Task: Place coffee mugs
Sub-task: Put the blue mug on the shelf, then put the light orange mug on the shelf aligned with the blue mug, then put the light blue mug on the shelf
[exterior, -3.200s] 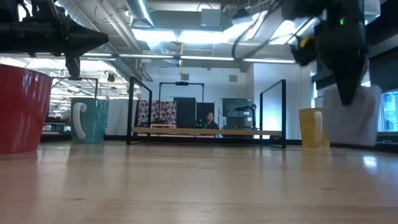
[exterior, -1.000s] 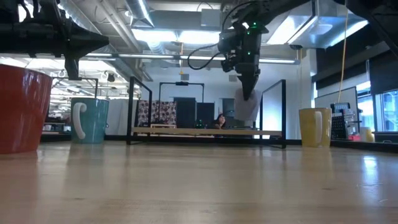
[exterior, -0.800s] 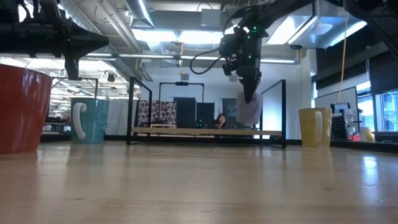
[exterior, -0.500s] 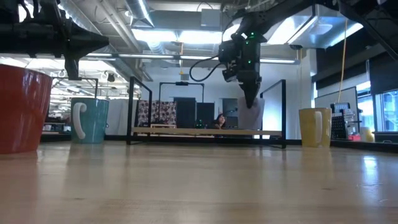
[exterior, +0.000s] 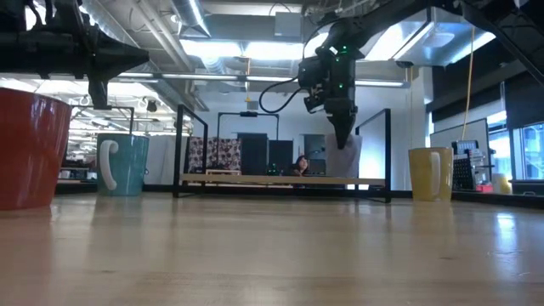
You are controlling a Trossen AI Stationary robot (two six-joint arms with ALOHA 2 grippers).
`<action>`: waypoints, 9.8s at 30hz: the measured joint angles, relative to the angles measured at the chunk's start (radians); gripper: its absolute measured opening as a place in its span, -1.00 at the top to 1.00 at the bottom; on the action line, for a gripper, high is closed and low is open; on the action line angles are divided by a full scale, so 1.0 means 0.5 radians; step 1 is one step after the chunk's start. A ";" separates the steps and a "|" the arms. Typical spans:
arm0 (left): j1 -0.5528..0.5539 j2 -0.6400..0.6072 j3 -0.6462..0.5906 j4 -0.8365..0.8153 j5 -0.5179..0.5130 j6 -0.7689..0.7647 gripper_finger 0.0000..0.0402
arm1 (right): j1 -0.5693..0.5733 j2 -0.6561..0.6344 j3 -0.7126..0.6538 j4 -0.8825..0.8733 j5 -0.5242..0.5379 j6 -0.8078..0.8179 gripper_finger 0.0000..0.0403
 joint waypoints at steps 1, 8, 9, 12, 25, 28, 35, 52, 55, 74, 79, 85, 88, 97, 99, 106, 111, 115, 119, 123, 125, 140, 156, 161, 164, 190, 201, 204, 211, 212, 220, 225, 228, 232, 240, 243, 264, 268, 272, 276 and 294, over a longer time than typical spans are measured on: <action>0.000 0.000 0.000 0.000 0.001 0.000 0.93 | 0.000 0.000 0.000 0.000 0.003 0.001 0.89; -0.001 0.000 0.000 0.000 0.017 -0.001 0.93 | 0.001 0.000 0.000 0.002 0.012 0.008 0.63; -0.001 0.000 0.000 0.000 0.017 -0.001 0.93 | 0.001 0.000 0.000 0.007 0.026 0.007 0.58; -0.001 0.000 0.000 0.000 0.017 -0.001 0.93 | 0.002 0.000 0.000 0.037 0.130 0.007 0.46; -0.001 0.001 0.000 0.001 0.017 -0.003 0.93 | 0.054 -0.009 0.598 -0.427 -0.122 0.132 0.28; 0.000 0.000 0.000 0.001 0.017 -0.003 0.93 | 0.147 -0.094 0.712 -0.444 -0.290 0.161 0.28; 0.000 0.001 0.000 0.018 -0.083 -0.002 0.93 | 0.479 -0.450 0.677 -0.365 -0.368 0.238 0.28; 0.000 0.004 0.000 -0.014 -0.159 -0.001 0.93 | 1.289 -1.276 -0.220 -0.014 -0.346 0.835 0.28; 0.000 0.004 0.000 -0.020 -0.158 -0.001 0.93 | 1.415 -1.427 -0.498 0.068 -0.201 1.049 0.28; 0.000 0.004 0.000 -0.027 -0.223 -0.004 0.93 | 2.439 -1.636 -1.495 0.234 -0.141 2.338 0.28; 0.000 0.004 0.000 -0.027 -0.223 -0.005 0.93 | 2.633 -1.631 -1.616 0.475 -0.092 2.629 0.28; 0.000 0.004 0.000 -0.027 -0.253 -0.008 0.93 | 2.749 -1.626 -1.794 0.783 0.006 2.878 0.28; 0.000 0.004 0.000 -0.027 -0.257 -0.008 0.93 | 2.771 -1.625 -1.874 0.804 0.003 2.987 0.28; 0.000 0.004 0.000 -0.027 -0.257 -0.017 0.93 | 2.769 -1.625 -2.045 1.083 0.021 3.006 0.28; 0.000 0.004 0.000 -0.027 -0.257 -0.017 0.93 | 2.769 -1.625 -2.084 1.105 0.021 3.057 0.28; 0.000 0.004 0.000 -0.027 -0.256 -0.017 0.93 | 2.769 -1.625 -2.192 1.175 0.021 3.170 0.28; 0.000 0.004 0.000 -0.027 -0.256 -0.017 0.93 | 2.769 -1.584 -2.197 1.176 0.056 3.194 0.30; 0.000 0.004 0.000 -0.025 -0.256 -0.017 0.93 | 2.769 -1.467 -2.197 1.237 0.013 3.201 0.39; 0.000 0.004 0.000 -0.025 -0.256 -0.017 0.93 | 2.768 -1.376 -2.197 1.254 -0.004 3.201 0.55; 0.000 0.004 0.000 -0.023 -0.258 -0.016 0.93 | 2.767 -1.347 -2.197 1.256 -0.011 3.187 0.79; 0.000 0.004 0.000 -0.025 -0.258 -0.017 0.93 | 2.763 -1.346 -2.190 1.236 -0.017 3.176 0.93; 0.001 0.004 0.000 -0.011 -0.260 -0.016 0.93 | 2.379 -1.360 -1.568 0.460 0.072 2.280 0.96; 0.000 0.004 0.000 -0.012 -0.257 -0.016 0.93 | 1.432 -1.350 -0.936 0.290 0.345 0.977 0.95; 0.000 0.004 0.000 -0.012 -0.256 -0.016 0.93 | 1.223 -1.242 -0.724 0.241 0.447 0.604 0.97; 0.000 0.004 0.000 -0.012 -0.256 -0.016 0.93 | 1.093 -1.138 -0.564 0.251 0.455 0.474 0.95; 0.000 0.004 0.000 -0.012 -0.309 -0.003 0.93 | 0.344 -0.288 -0.146 0.009 0.154 -0.273 0.97; 0.000 0.004 0.000 -0.012 -0.308 -0.005 0.93 | 0.272 -0.286 -0.361 0.115 0.140 -0.429 0.96; 0.000 0.004 0.000 -0.012 -0.308 -0.009 0.93 | 0.259 -0.286 -0.420 0.164 0.148 -0.484 0.97; 0.000 0.004 0.000 -0.011 -0.308 -0.009 0.93 | 0.258 -0.286 -0.491 0.267 0.172 -0.568 0.93; 0.000 0.004 0.000 -0.011 -0.308 -0.009 0.93 | 0.258 -0.286 -0.494 0.278 0.170 -0.578 0.92; 0.000 0.004 0.000 -0.010 -0.308 -0.018 0.93 | 0.259 -0.287 -0.494 0.311 0.288 -0.580 0.90; 0.000 0.004 0.000 -0.010 -0.308 -0.019 0.93 | 0.259 -0.287 -0.494 0.337 0.314 -0.590 0.90; 0.000 0.004 0.000 -0.010 -0.308 -0.018 0.93 | 0.259 -0.288 -0.494 0.331 0.291 -0.593 0.90; 0.000 0.004 0.000 -0.010 -0.308 -0.018 0.93 | 0.259 -0.288 -0.494 0.328 0.284 -0.594 0.90; 0.000 0.004 0.000 -0.010 -0.307 -0.020 0.93 | 0.259 -0.288 -0.494 0.319 0.299 -0.594 0.79; 0.000 0.004 0.000 -0.010 -0.306 -0.020 0.93 | 0.259 -0.288 -0.494 0.319 0.312 -0.617 0.63; 0.000 0.004 0.000 -0.010 -0.306 -0.023 0.93 | 0.264 -0.296 -0.234 0.258 0.527 -0.581 0.34; 0.000 0.004 0.000 -0.010 -0.307 -0.018 0.93 | 0.265 -0.297 -0.117 0.163 0.522 -0.539 0.34; 0.000 0.004 0.000 -0.009 -0.307 -0.018 0.93 | 0.265 -0.297 0.042 0.039 0.329 -0.367 0.34; 0.000 0.004 0.000 0.006 -0.325 -0.018 0.93 | 0.280 -0.405 0.140 -0.010 -0.061 -0.122 0.34; 0.001 0.144 0.360 -0.037 -0.417 0.411 0.25 | 0.925 -1.672 -1.246 1.041 -0.302 0.500 0.34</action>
